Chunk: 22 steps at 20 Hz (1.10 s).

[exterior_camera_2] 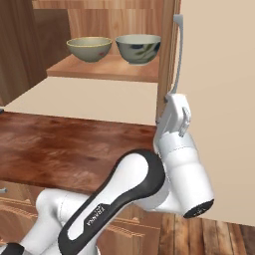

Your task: Open the cabinet. Pick the bowls from the counter and place them in the cabinet. Then close the cabinet.

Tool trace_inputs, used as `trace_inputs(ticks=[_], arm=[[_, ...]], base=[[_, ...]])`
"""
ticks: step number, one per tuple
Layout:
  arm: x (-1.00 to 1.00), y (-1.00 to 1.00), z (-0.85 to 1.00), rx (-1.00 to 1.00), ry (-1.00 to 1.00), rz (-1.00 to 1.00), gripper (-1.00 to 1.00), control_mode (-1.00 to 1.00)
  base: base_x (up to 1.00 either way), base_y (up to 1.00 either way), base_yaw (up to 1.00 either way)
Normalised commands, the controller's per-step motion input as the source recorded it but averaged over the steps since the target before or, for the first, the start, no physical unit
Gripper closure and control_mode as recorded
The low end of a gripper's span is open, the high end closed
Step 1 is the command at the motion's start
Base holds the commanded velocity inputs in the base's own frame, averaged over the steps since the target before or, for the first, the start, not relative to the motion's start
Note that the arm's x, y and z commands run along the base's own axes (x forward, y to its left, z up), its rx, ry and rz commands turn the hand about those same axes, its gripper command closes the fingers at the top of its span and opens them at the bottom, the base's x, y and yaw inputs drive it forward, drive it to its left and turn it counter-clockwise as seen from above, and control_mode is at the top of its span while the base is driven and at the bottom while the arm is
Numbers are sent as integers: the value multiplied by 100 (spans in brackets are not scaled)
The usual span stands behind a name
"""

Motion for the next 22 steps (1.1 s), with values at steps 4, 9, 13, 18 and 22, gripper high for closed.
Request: trace_inputs(ticks=[4,9,13,18,22], arm=[[32,-29,-2,5,-5,7,-100,-100],[35,-30,-6,5,-2,6,-100,-100],[36,-23,-15,3,0,3,-100,-100],[26,-5,-5,0,-4,1,-100,-100],[13,0,0,0,-12,0,-100,-100]], base=[[0,0,0],[0,0,0],[0,0,0],[0,0,0],[0,0,0]])
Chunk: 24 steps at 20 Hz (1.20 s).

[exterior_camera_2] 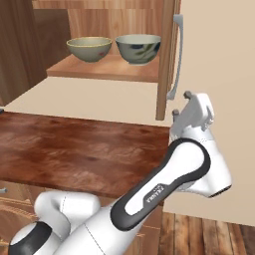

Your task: Open the cabinet. Pick the bowls from the counter and place them in the cabinet. Then close the cabinet.

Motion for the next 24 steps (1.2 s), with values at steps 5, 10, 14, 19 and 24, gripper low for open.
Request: trace_inputs(ticks=[5,10,14,19,24], arm=[[11,0,0,0,-13,0,-100,-100],[26,6,0,0,-5,0,-100,-100],[30,6,0,-1,-1,0,-100,-100],[23,6,0,0,0,0,-100,-100],[0,34,7,-4,-5,0,-100,-100]], base=[[0,0,0],[0,0,0],[0,0,0],[0,0,0],[0,0,0]])
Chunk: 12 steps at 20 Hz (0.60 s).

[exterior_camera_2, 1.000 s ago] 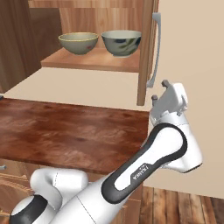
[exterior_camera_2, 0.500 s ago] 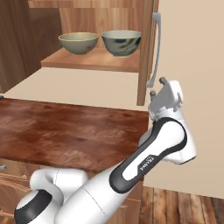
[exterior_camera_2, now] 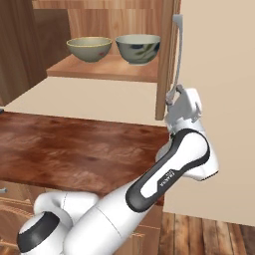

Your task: Open the cabinet. Pick the bowls from the counter and place them in the cabinet. Then close the cabinet.

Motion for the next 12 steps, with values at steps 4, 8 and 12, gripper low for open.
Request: trace_inputs(ticks=[4,8,12], arm=[[0,65,23,-13,-11,0,-100,-100],[0,91,42,-23,-9,0,-100,-100],[0,92,37,-26,-4,0,-100,-100]], base=[[0,0,0],[0,0,0],[0,0,0]])
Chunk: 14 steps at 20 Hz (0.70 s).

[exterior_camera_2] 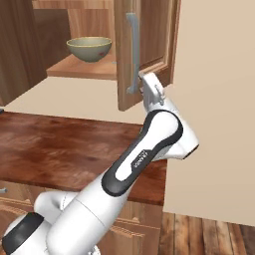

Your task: Open the cabinet. Pick the bowls from the counter and place them in the cabinet. Then close the cabinet.

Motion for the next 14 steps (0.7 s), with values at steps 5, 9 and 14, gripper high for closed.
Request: trace_inputs(ticks=[5,9,14], arm=[[2,88,16,-24,0,0,-100,-100],[5,88,0,-17,0,-1,-100,-100],[25,76,0,-13,0,-8,-100,-100]], base=[[0,0,0],[0,0,0],[0,0,0]])
